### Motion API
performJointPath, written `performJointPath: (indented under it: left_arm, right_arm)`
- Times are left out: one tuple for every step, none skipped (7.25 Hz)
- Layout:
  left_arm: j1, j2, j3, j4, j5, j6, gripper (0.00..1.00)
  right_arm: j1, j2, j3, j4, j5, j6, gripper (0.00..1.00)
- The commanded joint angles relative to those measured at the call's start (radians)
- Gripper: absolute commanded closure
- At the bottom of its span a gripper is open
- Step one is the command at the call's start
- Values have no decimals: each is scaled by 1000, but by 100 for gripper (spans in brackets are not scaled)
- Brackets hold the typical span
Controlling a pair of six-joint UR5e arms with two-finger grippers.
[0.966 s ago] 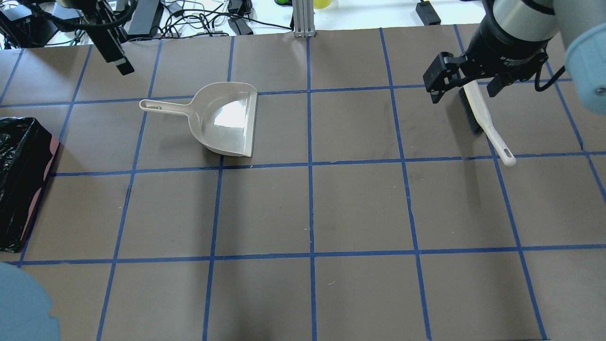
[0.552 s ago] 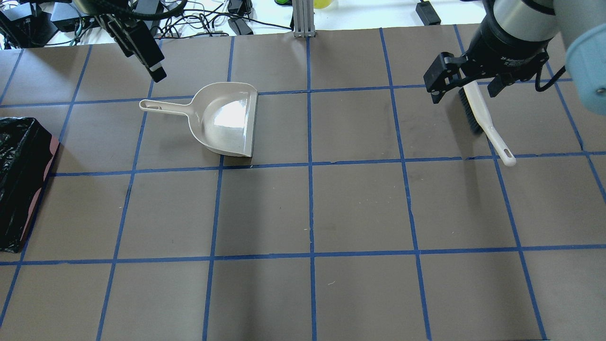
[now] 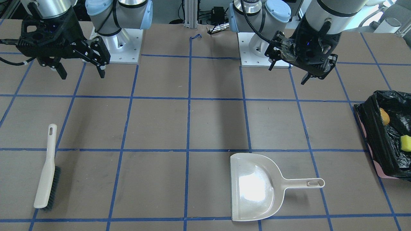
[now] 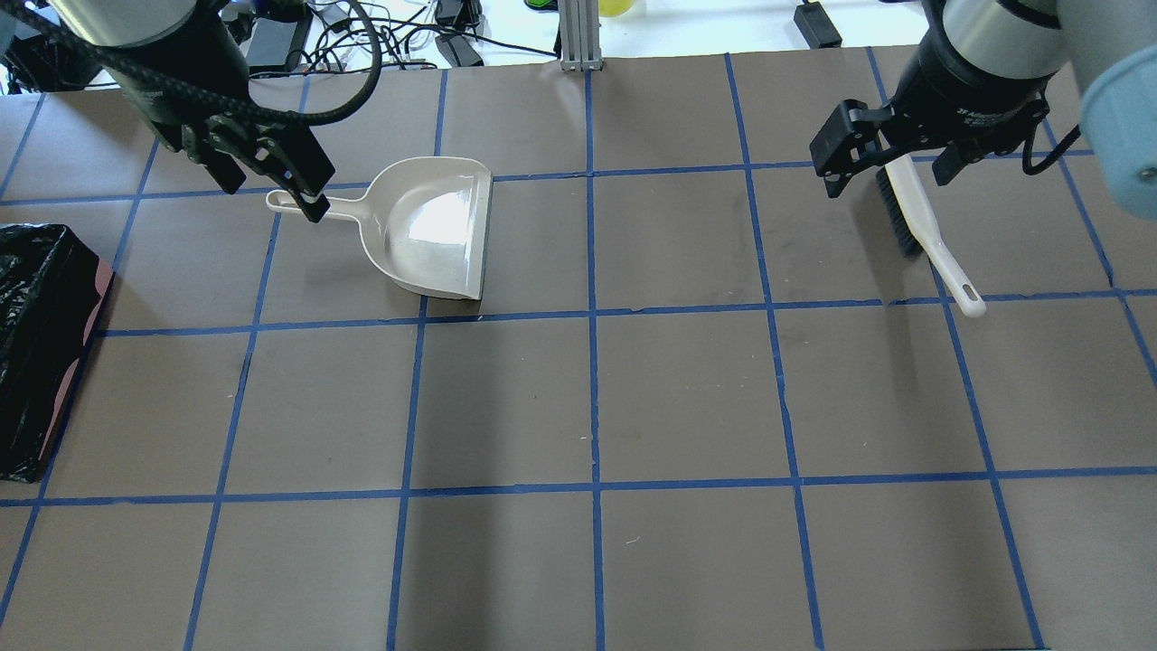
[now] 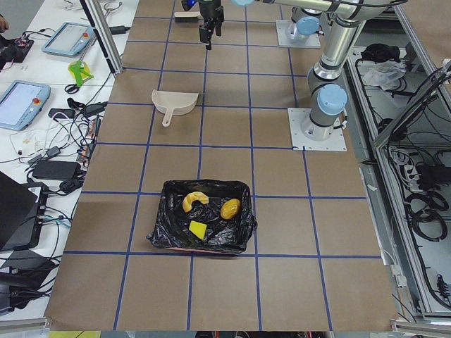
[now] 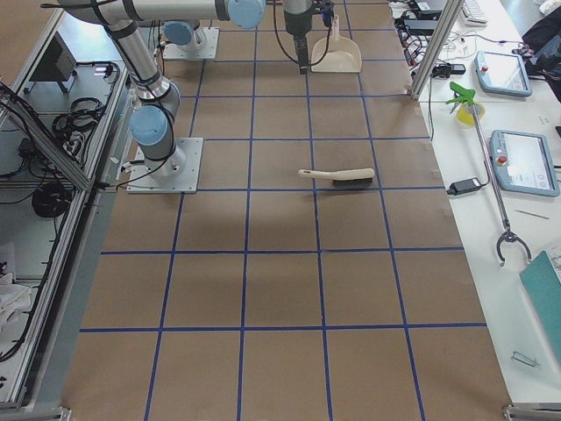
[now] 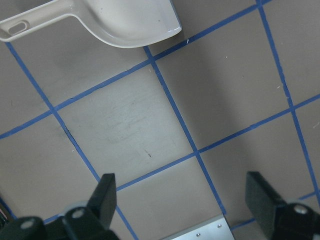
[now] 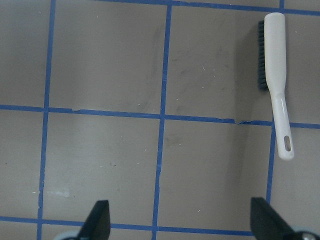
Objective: Sweep and dump trash into bin
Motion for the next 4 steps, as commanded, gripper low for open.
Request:
performJointPath:
  left_arm:
    - [1,59,-124,202,0,-87,0]
    - [5,74,-126,204,-7,-92,0]
    - [6,83,-129,203,-7,-92,0]
    - [5,89,-132,201,-12,-93,0]
  right_arm:
    - [0,0,0,0,-1,0,0]
    - [-2,0,0,0,-2,0,0]
    - [-2,1,0,-1,1,-5,0]
    - [-2,0,0,-2,-1,-6,0]
